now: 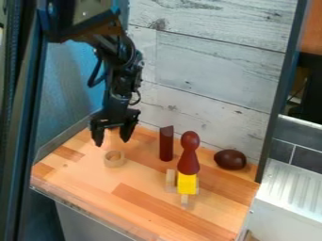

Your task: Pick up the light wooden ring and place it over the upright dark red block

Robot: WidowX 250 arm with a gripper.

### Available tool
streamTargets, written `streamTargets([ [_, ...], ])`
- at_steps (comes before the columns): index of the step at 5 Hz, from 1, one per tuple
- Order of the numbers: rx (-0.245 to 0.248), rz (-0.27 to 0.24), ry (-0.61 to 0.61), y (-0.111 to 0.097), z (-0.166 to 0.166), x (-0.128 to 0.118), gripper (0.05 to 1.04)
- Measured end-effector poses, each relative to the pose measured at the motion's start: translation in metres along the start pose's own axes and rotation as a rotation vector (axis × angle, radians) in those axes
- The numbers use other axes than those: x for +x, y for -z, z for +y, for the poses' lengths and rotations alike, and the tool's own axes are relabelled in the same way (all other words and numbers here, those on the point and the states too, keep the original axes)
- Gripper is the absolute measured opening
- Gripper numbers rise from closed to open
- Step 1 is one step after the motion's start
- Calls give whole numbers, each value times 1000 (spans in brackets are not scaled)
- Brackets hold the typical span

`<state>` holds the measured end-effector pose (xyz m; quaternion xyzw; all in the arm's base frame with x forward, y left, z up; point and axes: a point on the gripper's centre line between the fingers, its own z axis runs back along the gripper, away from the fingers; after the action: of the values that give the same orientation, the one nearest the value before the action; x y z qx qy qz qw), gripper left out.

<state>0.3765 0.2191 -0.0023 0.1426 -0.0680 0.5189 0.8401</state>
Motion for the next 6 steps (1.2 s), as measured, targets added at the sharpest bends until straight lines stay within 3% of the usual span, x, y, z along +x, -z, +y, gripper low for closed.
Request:
streamTargets([
  [1, -22, -2, -34, 3, 1, 2, 1001],
  [3, -54, 42, -65, 14, 5, -4, 1001],
  [4, -53, 54, -74, 18, 12, -4, 1001],
  [5, -3, 125, -74, 32, 16, -17, 1001],
  [6, 2, 130, -104, 33, 14, -13, 1001],
])
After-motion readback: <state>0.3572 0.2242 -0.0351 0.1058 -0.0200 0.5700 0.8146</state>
